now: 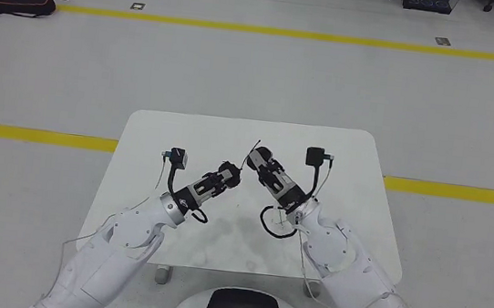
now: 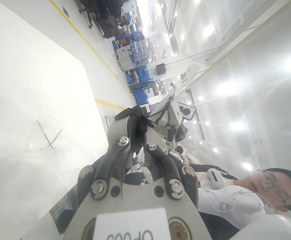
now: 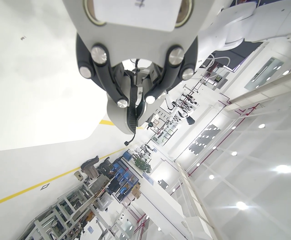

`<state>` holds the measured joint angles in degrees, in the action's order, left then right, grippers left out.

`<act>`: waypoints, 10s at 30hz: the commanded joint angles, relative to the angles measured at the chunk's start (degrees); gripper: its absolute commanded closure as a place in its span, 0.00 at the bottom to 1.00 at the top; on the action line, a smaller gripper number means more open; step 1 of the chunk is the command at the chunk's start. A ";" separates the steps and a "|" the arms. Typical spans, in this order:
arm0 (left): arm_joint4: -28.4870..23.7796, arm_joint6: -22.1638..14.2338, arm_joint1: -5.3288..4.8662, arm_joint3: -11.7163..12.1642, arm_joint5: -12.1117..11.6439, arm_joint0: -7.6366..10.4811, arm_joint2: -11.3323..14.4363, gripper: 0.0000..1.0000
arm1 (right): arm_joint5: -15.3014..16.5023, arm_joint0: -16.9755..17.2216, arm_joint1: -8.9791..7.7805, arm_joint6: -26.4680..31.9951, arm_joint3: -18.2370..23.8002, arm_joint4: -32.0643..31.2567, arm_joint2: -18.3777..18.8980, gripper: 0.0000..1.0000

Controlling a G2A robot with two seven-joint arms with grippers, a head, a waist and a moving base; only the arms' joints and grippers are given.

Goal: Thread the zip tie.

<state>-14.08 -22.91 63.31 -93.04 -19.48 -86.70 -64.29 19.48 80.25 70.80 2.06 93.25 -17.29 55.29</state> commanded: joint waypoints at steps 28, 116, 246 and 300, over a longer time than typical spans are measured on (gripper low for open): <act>0.00 0.00 0.00 0.00 0.00 0.00 0.00 1.00 | 0.00 -1.10 -1.72 -3.27 -1.02 -1.18 -0.96 1.00; 0.00 0.00 0.00 0.00 0.00 0.00 0.00 1.00 | 0.00 -3.43 -4.89 -11.17 -1.50 -1.18 -6.53 1.00; 5.43 -1.54 -1.73 -10.65 5.53 -5.03 -3.29 1.00 | 0.00 1.80 -6.91 -18.46 4.52 -11.52 -5.94 1.00; 5.43 -1.54 -1.73 -10.65 5.53 -5.03 -3.29 1.00 | 0.00 1.57 -6.29 -19.24 4.58 -12.31 -6.21 1.00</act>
<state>-8.65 -24.45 61.58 -103.69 -13.95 -91.73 -67.57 19.48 81.82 64.55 -17.24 97.85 -29.62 49.07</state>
